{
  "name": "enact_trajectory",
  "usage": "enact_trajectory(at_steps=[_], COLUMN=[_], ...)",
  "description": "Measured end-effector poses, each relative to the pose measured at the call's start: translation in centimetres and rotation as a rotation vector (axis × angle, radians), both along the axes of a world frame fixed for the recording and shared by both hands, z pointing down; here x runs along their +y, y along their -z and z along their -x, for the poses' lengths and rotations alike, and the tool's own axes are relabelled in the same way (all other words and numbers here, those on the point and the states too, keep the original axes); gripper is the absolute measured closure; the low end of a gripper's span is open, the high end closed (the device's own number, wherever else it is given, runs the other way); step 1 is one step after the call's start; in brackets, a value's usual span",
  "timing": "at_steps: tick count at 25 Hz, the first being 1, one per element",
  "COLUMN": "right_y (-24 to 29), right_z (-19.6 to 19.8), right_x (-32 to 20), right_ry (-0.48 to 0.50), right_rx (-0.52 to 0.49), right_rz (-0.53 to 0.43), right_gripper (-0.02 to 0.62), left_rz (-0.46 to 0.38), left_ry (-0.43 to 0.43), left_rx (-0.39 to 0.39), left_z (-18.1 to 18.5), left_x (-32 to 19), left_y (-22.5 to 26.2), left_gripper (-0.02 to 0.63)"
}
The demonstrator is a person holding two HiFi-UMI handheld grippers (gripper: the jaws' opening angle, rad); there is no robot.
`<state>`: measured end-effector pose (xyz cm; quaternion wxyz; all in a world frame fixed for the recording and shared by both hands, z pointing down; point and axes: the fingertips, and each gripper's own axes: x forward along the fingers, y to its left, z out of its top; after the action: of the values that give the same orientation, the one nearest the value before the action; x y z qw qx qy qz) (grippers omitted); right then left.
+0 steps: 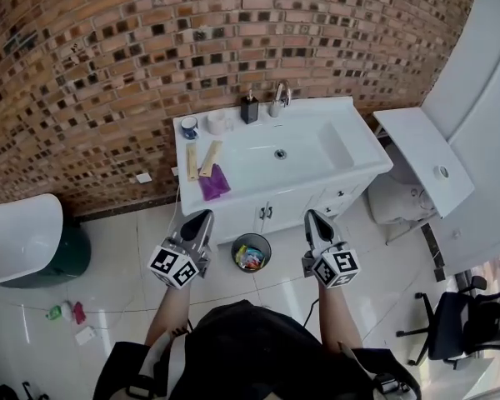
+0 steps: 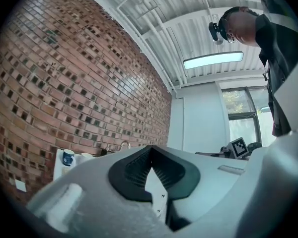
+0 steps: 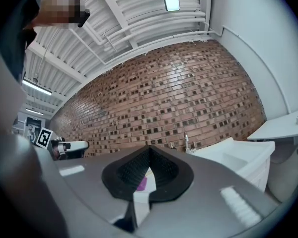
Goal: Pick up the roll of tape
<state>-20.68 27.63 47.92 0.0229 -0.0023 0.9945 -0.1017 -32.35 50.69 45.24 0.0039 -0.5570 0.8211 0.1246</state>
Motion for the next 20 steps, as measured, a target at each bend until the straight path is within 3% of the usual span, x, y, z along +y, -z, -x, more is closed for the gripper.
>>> enact_trajectory(at_steps=[10, 20], right_y=[-0.9, -0.7], right_z=[-8.8, -18.1], right_x=[-8.5, -13.5], right_ry=[-0.197, -0.541], right_rx=[0.019, 0.02], right_rz=[-0.014, -0.004], right_gripper=[0.591, 0.591], left_rz=[0.003, 0.001], left_ry=[-0.179, -0.514], left_rx=[0.014, 0.006], left_z=[-4.0, -8.1], left_x=[-11.2, -22.0], left_y=[-0.7, -0.7], left_gripper=[0.604, 0.604])
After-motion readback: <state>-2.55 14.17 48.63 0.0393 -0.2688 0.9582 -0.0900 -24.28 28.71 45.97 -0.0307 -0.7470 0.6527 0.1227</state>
